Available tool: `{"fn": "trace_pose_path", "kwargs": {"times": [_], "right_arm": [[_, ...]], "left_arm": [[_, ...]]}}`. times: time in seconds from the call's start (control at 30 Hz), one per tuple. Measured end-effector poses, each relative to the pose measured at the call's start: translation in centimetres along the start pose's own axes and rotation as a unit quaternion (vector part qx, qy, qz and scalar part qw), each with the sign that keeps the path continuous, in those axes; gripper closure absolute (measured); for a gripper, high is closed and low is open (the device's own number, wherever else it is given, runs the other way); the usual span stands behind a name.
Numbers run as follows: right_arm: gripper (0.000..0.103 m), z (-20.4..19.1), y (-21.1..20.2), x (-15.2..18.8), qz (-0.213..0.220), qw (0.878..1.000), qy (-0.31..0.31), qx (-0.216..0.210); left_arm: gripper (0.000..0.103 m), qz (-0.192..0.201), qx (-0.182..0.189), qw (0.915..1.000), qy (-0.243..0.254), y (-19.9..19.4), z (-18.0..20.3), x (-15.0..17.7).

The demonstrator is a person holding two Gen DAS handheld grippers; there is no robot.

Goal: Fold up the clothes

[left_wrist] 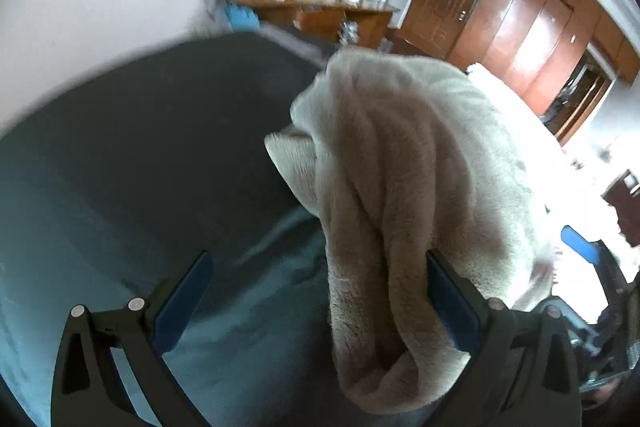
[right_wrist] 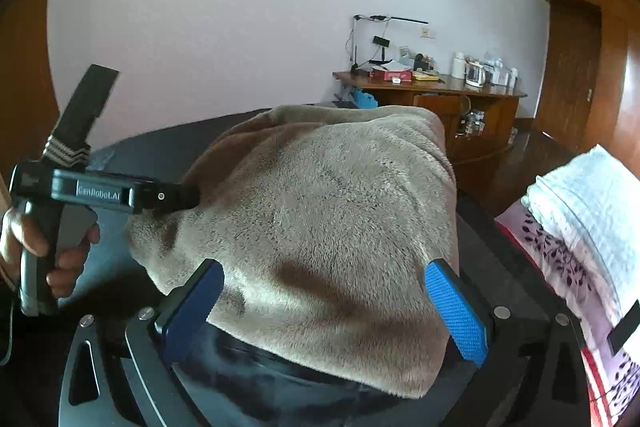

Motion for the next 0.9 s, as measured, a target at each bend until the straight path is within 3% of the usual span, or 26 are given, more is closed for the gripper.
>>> {"fn": "trace_pose_path", "kwargs": {"times": [0.1, 0.2, 0.4, 0.9], "right_arm": [[0.000, -0.5, -0.3, 0.4, -0.010, 1.000, -0.003, 0.004], [0.000, -0.7, -0.9, 1.1, -0.014, 1.000, -0.008, 0.010], [0.000, -0.5, -1.5, 1.6, -0.022, 0.999, -0.002, 0.025], [0.000, 0.8, -4.4, -0.9, 0.034, 0.995, 0.055, 0.074]], "left_arm": [[0.000, 0.025, -0.040, 0.9982, 0.037, -1.7, 1.0, -0.4], [0.000, 0.031, -0.048, 0.9972, 0.049, -2.6, 2.0, -0.3], [0.000, 0.033, -0.035, 0.9976, 0.050, -4.4, 3.3, 0.1], [0.000, 0.032, -0.017, 0.9965, 0.075, -7.4, 4.6, 1.9]]}}
Point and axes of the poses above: each gripper's, at about its wrist camera, not at the fingertips, and y roughly the way its jaws point, z to its right, x to its underside, the point moved 10 cm from there along y, roughly the way its jaws point, and after that the axes turned 11 degrees about z, right-handed, at the moved point
